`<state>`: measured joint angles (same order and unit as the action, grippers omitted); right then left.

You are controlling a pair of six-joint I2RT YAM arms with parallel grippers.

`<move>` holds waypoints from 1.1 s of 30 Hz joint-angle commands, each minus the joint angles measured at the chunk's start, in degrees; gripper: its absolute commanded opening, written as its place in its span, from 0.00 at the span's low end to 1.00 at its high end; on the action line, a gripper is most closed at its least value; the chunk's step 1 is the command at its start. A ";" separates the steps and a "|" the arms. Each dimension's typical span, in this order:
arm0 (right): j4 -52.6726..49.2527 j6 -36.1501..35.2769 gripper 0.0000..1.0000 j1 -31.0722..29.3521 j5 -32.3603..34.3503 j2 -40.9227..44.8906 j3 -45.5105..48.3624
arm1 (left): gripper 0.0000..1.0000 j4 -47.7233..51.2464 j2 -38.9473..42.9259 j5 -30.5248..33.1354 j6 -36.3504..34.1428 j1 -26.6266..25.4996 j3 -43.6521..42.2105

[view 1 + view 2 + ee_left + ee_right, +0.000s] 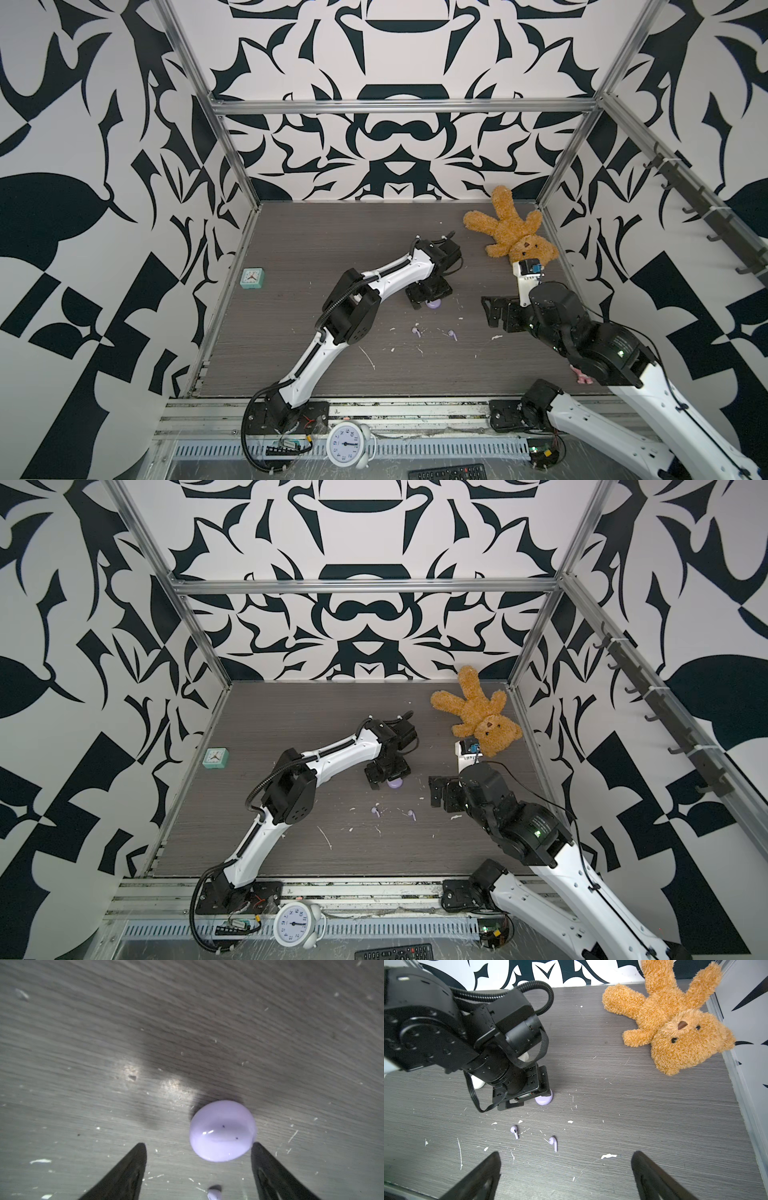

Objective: Insert the wireless bluetooth earbuds into the charging case
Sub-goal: 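Lower the open left gripper around the lilac case and close it, then lift the lilac case with the left gripper while the right gripper approaches it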

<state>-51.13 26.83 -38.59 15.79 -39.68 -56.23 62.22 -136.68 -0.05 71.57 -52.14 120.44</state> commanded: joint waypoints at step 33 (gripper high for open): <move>-0.78 0.37 1.00 0.19 -2.11 0.46 -1.70 | 0.51 5.75 -7.29 -2.16 -5.70 0.81 4.98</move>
<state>-52.53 26.85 -38.59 14.15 -38.54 -56.10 64.34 -141.21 -3.42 67.48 -51.64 125.10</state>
